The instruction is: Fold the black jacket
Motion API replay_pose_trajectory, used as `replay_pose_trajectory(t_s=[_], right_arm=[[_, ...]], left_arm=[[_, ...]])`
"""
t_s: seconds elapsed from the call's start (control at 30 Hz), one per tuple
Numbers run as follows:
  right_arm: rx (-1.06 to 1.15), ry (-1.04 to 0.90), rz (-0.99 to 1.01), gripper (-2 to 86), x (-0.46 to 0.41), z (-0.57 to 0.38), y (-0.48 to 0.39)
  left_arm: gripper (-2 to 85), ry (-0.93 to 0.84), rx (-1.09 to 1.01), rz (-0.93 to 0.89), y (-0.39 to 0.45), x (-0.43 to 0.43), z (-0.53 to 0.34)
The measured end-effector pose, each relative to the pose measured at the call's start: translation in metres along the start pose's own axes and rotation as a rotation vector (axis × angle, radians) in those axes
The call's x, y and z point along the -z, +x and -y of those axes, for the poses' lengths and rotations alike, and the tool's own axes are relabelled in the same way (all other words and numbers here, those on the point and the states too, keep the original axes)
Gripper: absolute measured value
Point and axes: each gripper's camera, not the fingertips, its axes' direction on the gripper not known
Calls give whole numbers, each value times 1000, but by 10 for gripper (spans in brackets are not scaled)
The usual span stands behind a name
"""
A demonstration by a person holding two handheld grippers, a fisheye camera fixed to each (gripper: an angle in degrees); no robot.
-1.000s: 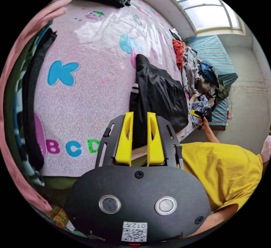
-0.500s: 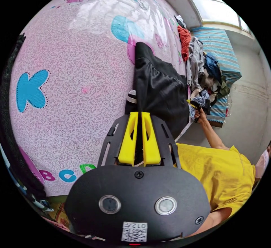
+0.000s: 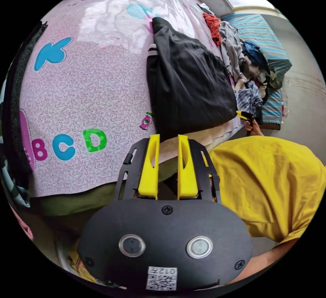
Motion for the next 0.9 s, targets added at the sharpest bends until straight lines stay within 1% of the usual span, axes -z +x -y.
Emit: replay_pose_trajectory(t_s=[0.07, 0.2, 0.37, 0.5, 0.63, 0.7, 0.77, 0.8, 0.87, 0.9], right_arm=[[48, -3, -23, 35, -11, 4, -5], [128, -57, -78, 15, -19, 13, -9], [189, -110, -143, 5, -43, 26, -10], [175, -111, -147, 3, -62, 31, -5], [181, -96, -122, 4, -71, 31, -5], [135, -105, -81, 6, -84, 34, 4], [67, -121, -27, 9, -97, 39, 14], [56, -114, -30, 11, -97, 40, 14], [49, -36, -118, 13, -87, 42, 6], [58, -8, -149, 13, -83, 42, 1]], left_arm=[[27, -28, -31, 49, 10, 3, 6], [6, -55, -129, 102, 29, 29, 14], [-1, -58, -139, 91, 35, 53, 20], [-1, -59, -114, 100, 47, 62, 24], [-1, -38, -134, 109, 67, 86, 26], [0, -63, -89, 86, 67, 86, 29], [1, -111, -14, 132, 67, 88, 29], [2, -99, 2, 166, 72, 97, 26], [2, -40, -15, 160, 87, 120, 23], [3, 25, -24, 180, 102, 140, 23]])
